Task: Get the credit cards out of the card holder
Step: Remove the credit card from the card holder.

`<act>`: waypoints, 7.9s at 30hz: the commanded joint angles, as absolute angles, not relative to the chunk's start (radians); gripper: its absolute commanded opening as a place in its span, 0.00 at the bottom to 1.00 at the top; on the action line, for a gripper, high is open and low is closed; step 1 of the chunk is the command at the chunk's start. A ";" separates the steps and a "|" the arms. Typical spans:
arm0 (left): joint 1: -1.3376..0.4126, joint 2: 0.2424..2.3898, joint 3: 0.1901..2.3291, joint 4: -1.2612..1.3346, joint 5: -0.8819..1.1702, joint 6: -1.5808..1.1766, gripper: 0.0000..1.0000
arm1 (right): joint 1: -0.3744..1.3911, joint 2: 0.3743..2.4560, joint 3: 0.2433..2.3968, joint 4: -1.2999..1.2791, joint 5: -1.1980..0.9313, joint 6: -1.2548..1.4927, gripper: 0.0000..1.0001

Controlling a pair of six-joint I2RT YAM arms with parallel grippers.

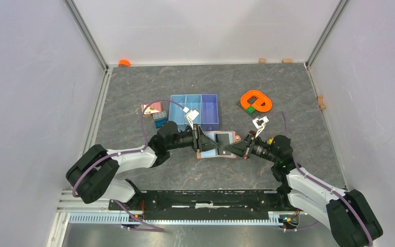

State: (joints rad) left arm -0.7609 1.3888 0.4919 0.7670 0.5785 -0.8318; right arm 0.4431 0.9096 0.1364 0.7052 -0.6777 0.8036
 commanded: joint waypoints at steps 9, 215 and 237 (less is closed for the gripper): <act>-0.750 1.374 0.499 0.875 0.592 -0.867 0.37 | 0.446 0.905 0.153 0.808 -0.702 0.824 0.00; -0.648 1.544 0.500 0.996 0.683 -1.039 0.03 | 0.254 0.982 0.015 1.174 -0.819 1.080 0.00; -0.708 1.541 0.550 0.954 0.710 -0.996 0.02 | 0.331 1.029 0.049 1.184 -0.832 1.039 0.50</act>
State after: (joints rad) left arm -0.6968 1.5585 0.5117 0.9710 0.7162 -1.0458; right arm 0.2962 1.0088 0.0196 1.1240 -0.8288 1.0706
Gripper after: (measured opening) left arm 0.034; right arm 0.461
